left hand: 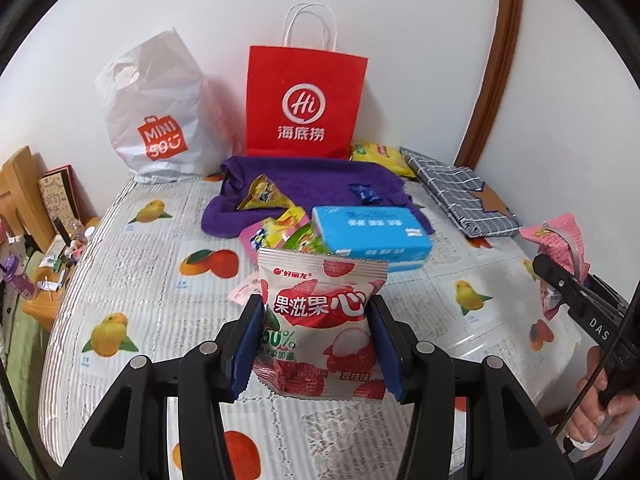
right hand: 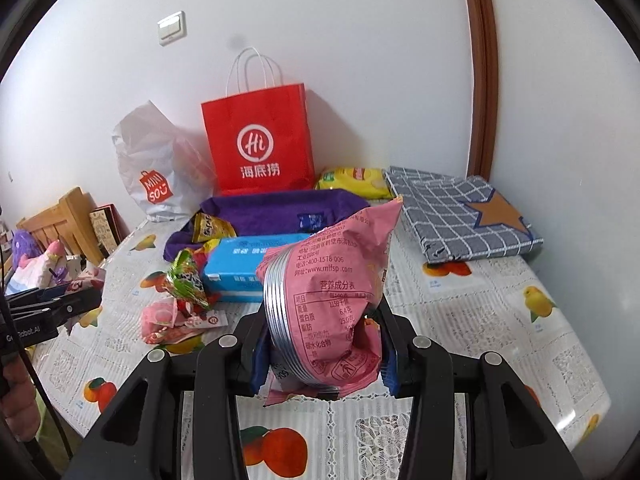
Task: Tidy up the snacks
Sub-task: 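Carry both held pink packets over the purple towel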
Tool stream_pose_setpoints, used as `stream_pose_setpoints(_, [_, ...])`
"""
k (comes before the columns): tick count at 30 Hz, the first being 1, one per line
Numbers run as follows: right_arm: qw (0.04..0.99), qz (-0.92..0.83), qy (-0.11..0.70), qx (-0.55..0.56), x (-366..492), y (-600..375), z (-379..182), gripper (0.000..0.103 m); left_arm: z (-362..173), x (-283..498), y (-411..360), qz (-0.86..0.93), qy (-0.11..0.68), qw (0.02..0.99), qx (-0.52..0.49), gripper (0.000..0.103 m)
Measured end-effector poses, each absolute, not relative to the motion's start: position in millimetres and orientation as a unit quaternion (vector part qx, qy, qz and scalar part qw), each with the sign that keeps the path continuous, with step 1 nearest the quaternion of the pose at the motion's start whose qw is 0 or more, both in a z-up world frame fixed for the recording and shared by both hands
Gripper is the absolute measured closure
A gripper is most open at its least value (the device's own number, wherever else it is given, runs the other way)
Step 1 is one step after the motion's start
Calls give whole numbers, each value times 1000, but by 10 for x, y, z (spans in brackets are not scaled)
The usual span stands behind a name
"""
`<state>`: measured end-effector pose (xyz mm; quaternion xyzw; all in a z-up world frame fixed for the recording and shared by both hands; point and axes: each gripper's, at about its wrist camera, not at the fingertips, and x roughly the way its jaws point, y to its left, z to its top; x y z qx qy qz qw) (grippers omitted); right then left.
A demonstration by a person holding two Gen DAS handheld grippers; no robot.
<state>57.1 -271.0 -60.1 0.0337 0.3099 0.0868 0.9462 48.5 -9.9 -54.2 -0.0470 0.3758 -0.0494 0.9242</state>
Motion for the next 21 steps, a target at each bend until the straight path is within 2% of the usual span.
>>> stream_pose_setpoints(10, [945,105,309,28,916,-2545,-483,59,-379,772,-132,-51,363,930,-41,53])
stream_pose_setpoints(21, [935,128,332,15,1686,-2153,-506,60,-297,1412,24,-49,371,926,-47,53])
